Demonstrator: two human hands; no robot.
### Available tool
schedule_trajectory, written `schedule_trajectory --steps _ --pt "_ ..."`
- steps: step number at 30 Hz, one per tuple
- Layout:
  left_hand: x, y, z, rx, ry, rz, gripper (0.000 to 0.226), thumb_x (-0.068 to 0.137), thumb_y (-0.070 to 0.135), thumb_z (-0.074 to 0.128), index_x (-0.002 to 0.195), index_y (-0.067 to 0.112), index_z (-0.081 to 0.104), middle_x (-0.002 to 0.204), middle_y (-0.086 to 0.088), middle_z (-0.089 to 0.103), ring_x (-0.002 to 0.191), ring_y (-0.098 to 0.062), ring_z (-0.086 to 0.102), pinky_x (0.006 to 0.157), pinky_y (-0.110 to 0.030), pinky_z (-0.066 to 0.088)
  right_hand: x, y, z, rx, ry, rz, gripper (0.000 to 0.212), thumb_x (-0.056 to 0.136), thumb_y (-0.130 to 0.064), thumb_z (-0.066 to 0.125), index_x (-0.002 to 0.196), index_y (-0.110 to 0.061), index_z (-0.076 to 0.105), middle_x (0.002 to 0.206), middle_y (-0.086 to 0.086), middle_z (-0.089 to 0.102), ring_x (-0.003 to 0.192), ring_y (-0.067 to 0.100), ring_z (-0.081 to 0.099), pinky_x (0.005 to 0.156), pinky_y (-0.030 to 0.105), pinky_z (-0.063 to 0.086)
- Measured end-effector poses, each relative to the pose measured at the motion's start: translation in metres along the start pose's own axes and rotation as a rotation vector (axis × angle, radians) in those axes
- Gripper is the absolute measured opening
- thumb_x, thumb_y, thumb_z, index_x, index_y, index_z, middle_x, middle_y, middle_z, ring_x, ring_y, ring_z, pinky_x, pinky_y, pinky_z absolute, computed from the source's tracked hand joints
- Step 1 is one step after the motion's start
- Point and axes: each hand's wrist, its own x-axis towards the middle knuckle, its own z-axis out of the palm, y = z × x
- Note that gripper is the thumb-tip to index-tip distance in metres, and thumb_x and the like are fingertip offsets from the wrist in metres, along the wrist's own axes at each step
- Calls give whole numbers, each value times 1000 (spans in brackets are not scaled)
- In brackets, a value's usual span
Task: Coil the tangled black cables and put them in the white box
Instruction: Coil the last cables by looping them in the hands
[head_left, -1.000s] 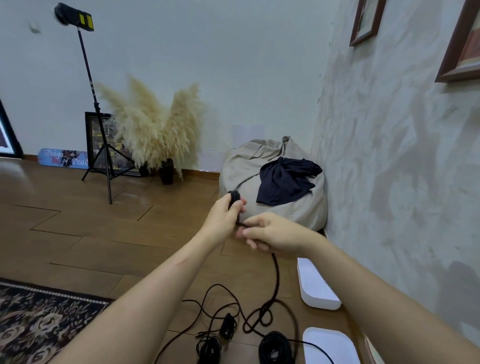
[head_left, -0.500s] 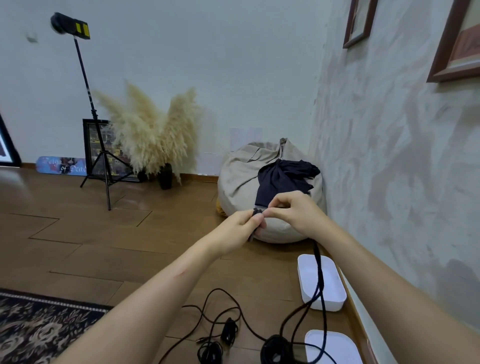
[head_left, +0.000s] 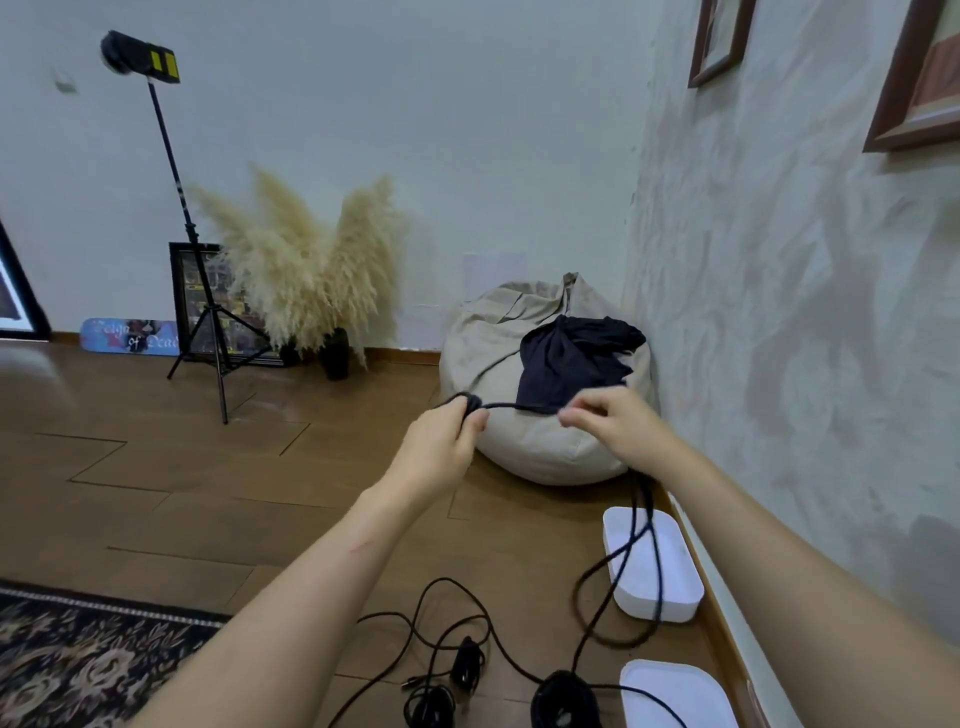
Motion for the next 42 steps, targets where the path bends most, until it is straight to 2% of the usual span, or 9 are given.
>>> schedule_trajectory --steps 3,6,11,14,17,23,33,36,42 --pt "2 -23 -8 9 39 -146 33 110 36 41 90 16 59 80 2 64 78 -22 60 69 -41 45 -5 23 -10 28 12 94 18 96 -34 69 82 -27 77 77 0 72 78 24 64 78 48 49" --pt "1 -16 -8 -109 20 -155 32 110 34 40 89 19 60 82 2 67 77 -17 61 67 -32 46 0 15 -12 6 27 101 10 99 -27 65 94 -24 73 63 -12 60 62 9 52 67 35 42" --pt "-6 5 8 -247 -45 -112 31 110 32 41 86 23 60 83 -3 69 71 -15 58 76 -47 52 0 -18 2 234 -97 95 13 99 -26 65 107 -18 71 72 1 59 59 9 50 59 25 42" --pt "-7 11 8 -314 -91 -103 31 110 32 41 85 26 60 81 1 67 73 -14 59 83 -50 52 5 -32 2 140 14 -64 13 98 -28 67 94 -18 76 62 -15 61 60 -1 53 63 17 39" --pt "-11 23 7 -390 -204 -54 30 110 32 41 94 21 63 82 3 65 76 -11 59 82 -42 52 8 -37 0 92 174 -153 14 98 -29 67 85 -34 73 69 -16 66 64 3 55 64 29 42" --pt "-11 42 12 -432 -277 6 29 107 34 50 105 8 63 86 -8 66 78 -14 59 82 -47 52 3 -34 -3 138 315 -173 14 98 -27 67 89 -36 72 77 -26 68 76 0 62 71 21 41" --pt "-16 52 5 -516 -308 33 22 110 27 44 104 17 63 87 8 63 86 -7 58 84 -29 47 5 -26 -1 247 267 -61 5 93 -24 73 89 -25 75 76 -10 69 72 6 60 72 27 50" --pt "-14 54 -5 -665 -380 42 25 109 30 44 105 16 65 84 11 64 90 -9 62 90 -31 47 -1 -30 6 450 184 10 9 94 -17 72 96 -10 76 68 -1 60 57 -2 51 57 12 41" --pt "-13 62 -13 -1077 -470 -4 22 108 20 45 109 3 59 88 -3 57 91 -18 61 85 -27 51 -9 -34 25 665 72 118 21 101 -20 61 101 -2 72 68 2 57 54 7 41 50 19 29"
